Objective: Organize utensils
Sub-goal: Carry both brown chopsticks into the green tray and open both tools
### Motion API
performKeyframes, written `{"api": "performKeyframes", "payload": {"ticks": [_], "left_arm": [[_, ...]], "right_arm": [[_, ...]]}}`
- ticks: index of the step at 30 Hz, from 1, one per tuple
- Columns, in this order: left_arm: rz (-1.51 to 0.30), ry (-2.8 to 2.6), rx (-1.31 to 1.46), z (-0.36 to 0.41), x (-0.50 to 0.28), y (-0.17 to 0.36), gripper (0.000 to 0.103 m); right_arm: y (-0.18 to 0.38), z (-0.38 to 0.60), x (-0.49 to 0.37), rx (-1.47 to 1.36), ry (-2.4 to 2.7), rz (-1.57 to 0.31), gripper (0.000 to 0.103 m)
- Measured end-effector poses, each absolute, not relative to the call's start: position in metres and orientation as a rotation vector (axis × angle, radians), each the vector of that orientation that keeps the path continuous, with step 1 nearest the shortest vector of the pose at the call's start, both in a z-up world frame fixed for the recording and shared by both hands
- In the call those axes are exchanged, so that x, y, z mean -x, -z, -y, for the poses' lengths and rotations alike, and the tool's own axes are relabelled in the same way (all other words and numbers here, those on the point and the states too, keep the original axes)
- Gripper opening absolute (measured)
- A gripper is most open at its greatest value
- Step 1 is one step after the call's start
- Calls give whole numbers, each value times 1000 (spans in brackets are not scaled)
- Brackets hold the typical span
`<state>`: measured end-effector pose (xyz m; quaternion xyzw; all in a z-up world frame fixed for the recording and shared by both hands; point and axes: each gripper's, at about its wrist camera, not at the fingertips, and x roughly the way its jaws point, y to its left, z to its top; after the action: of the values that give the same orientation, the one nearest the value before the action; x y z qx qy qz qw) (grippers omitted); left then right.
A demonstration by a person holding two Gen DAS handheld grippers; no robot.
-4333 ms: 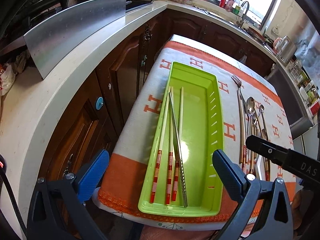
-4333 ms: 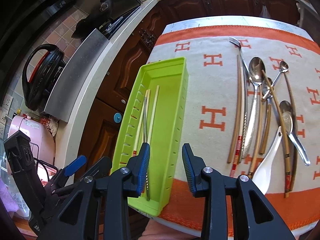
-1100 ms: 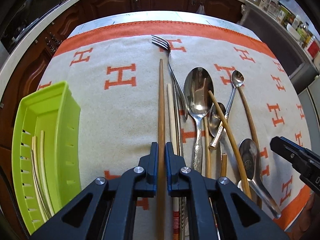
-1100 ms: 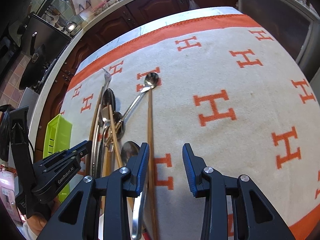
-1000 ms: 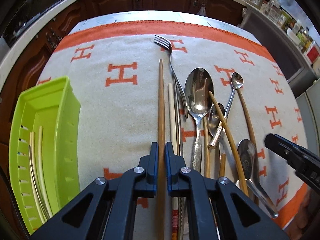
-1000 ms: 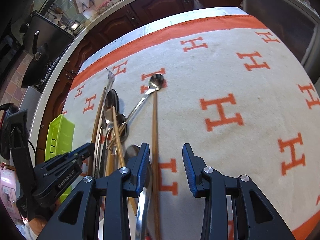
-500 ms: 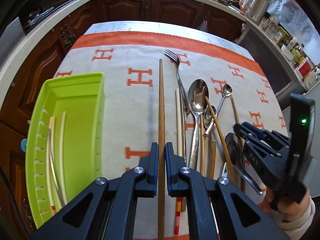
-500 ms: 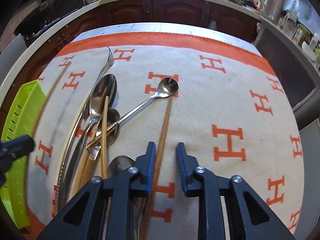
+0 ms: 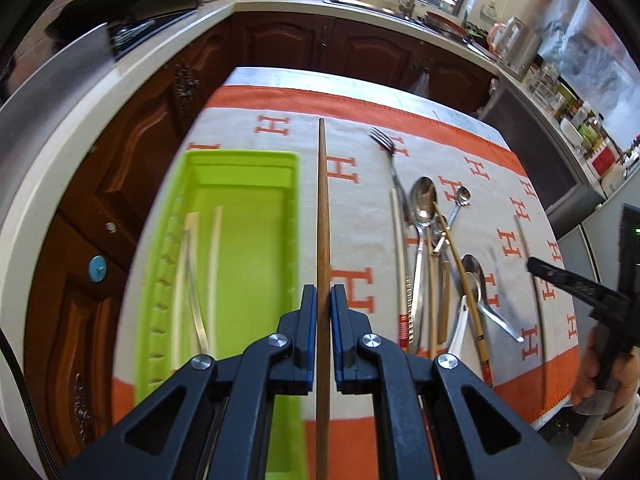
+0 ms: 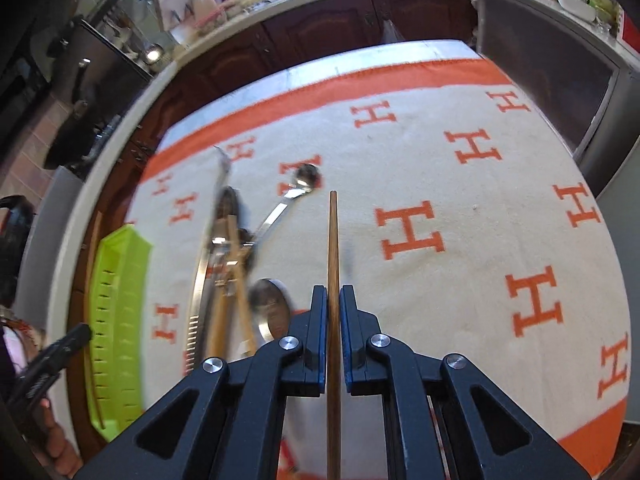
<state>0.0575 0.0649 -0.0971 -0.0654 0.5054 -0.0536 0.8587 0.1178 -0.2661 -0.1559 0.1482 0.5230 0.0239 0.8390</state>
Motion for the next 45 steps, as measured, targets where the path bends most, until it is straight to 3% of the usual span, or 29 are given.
{"api": "performKeyframes", "payload": {"ticks": [14,16,21,22,30,45], "left_arm": [[-1093,45,176,-131,-42,117,5],[-1103,41,184,-133,-41,124,9],[-1081,9,188,-142,-35,125,46],[-1071,-5,194,-146,-33,123,48],[-1005,-82,218,-173,-21,100,49],[-1012,-120,223,-186,-19,96,49]], "right_arm": [[78,144,-98,-268,-260,-1035,5],[74,124,-103,-273,-284,-1045,6],[66,75,-113,-232,-329,-1042,6],[65,66,-115,-229,-337,-1041,6],[64,14,-134,-251,-382,-1055,6],[122,-31,-156,-326,-396,-1170,6]]}}
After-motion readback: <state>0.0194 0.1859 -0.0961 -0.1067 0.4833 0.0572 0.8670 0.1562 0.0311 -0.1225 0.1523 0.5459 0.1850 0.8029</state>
